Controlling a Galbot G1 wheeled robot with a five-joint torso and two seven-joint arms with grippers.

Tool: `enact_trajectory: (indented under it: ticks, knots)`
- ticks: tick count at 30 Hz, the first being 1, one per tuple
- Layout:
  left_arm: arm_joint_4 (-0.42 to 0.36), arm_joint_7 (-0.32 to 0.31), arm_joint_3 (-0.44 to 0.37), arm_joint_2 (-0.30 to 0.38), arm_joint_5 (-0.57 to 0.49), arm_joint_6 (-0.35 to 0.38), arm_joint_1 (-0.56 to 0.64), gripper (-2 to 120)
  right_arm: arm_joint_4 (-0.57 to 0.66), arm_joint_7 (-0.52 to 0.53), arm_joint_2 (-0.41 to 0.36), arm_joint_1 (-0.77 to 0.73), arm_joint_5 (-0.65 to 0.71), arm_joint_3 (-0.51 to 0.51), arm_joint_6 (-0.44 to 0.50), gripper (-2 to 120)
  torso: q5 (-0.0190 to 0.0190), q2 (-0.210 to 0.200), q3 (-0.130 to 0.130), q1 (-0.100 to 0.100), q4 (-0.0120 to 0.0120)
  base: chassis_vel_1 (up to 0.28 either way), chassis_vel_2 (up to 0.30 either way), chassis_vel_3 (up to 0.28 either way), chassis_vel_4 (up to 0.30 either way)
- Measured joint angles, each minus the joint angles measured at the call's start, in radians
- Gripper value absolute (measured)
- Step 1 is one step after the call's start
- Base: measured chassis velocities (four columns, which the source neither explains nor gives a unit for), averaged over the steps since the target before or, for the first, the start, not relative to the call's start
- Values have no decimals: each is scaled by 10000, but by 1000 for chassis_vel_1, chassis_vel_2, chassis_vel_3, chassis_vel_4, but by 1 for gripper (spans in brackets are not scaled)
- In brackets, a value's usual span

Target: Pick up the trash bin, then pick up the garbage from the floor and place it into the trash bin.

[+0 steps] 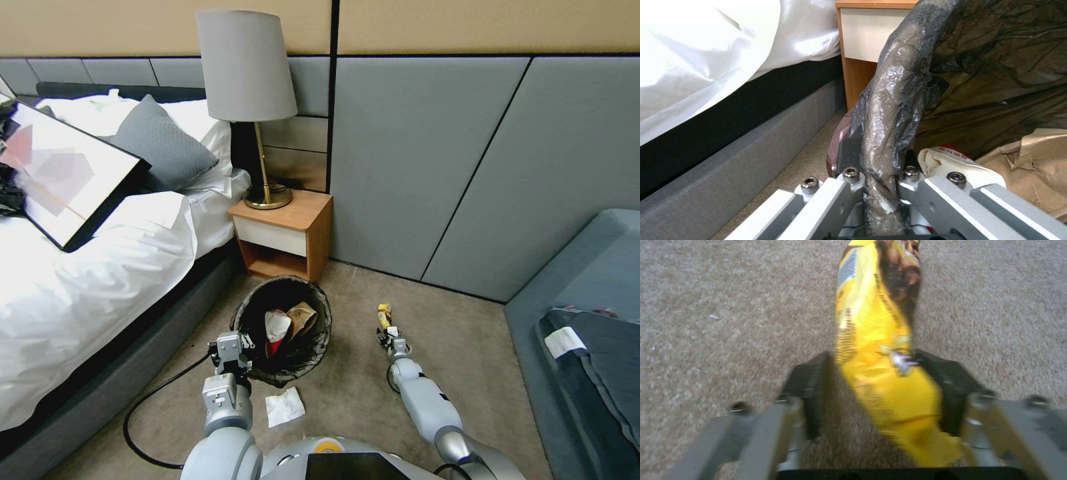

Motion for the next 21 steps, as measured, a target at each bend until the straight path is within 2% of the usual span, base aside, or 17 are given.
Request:
enact_trajectory:
  ticks: [1,3,4,7,8,11,21]
  knots:
    - [0,0,0,0,0,0,0,0,0,0,0,0,0,0,0,41,0,0,0,0,0,0,0,0,0]
    - [0,0,0,0,0,0,0,0,6,-17,-25,-31,0,39,17,27,-1,0,0,0,-1,0,0,0,0]
    - [0,0,0,0,0,0,0,0,6,-17,-25,-31,0,39,17,27,-1,0,0,0,-1,0,0,0,0]
    - [0,0,0,0,0,0,0,0,4,-35,-38,-71,0,65,64,14,-1,0,0,0,-1,0,0,0,0]
    - [0,0,0,0,0,0,0,0,4,-35,-38,-71,0,65,64,14,-1,0,0,0,-1,0,0,0,0]
    - [0,0,0,0,0,0,0,0,3,-40,-39,-95,-2,70,103,0,0,0,0,0,0,0,0,0,0]
    - [0,0,0,0,0,0,0,0,136,-67,-16,-186,-8,82,208,0,-1,0,0,0,0,0,0,0,0]
